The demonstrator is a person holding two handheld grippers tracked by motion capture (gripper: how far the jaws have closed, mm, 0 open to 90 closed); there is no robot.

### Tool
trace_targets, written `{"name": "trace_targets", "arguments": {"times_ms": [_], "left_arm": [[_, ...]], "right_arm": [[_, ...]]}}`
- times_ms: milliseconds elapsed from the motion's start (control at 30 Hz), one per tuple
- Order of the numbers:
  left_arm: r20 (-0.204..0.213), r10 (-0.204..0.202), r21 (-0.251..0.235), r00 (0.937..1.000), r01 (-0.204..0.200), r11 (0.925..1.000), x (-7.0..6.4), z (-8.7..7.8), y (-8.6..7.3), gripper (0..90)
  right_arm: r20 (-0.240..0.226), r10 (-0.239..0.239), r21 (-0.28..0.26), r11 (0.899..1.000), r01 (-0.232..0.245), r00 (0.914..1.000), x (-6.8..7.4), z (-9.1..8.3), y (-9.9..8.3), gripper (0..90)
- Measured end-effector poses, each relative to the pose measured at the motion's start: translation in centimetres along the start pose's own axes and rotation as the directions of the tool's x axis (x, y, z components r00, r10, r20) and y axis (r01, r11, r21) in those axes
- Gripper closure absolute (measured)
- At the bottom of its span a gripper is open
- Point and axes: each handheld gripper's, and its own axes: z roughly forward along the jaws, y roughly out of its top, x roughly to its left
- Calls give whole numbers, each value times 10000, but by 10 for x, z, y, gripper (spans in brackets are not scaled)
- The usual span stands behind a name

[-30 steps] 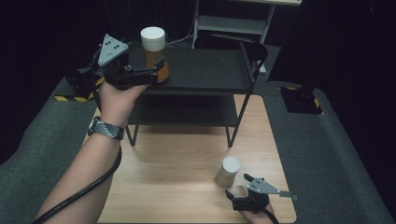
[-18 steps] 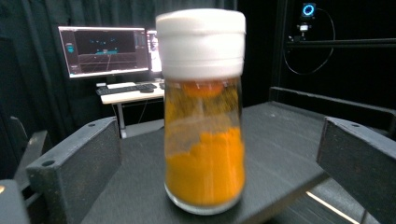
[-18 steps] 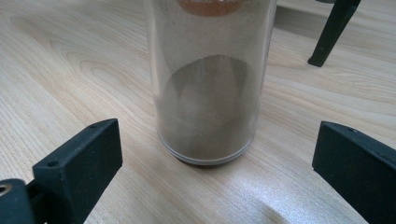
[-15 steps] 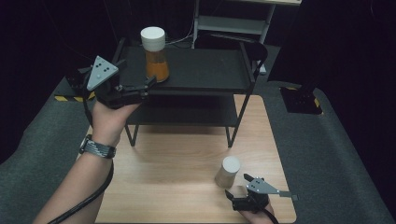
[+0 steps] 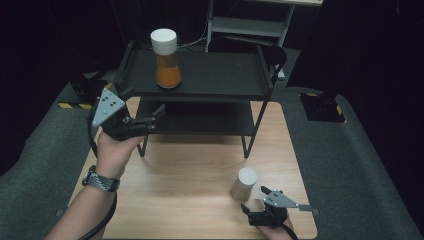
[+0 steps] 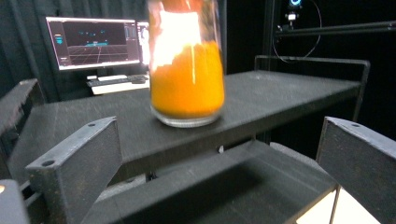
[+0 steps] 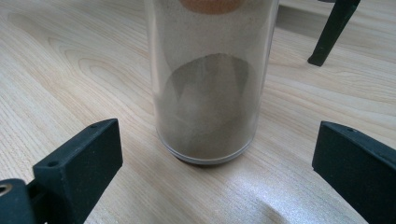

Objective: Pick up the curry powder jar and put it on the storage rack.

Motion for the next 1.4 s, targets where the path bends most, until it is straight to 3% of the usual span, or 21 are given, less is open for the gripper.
{"name": "trace_targets", "arguments": {"times_ms": [367,733,1167,1400], "left_arm": [[202,170,264,9997,-176,9995,-6,-15,-25,2],[220,-48,673,9997,33,9977,-8,-27,-54,2],[435,-140,1526,9990,72,9883,-14,-39,-95,2],[477,-200,2178,9987,92,9760,-21,-47,-123,2]], "right_arm": [[32,-43,33,10000,43,10000,1,0,1,12],[57,-35,59,10000,35,10000,1,1,1,13],[59,-60,105,9999,59,10000,2,1,2,13],[68,-84,118,9999,83,9999,2,1,2,14]]}}
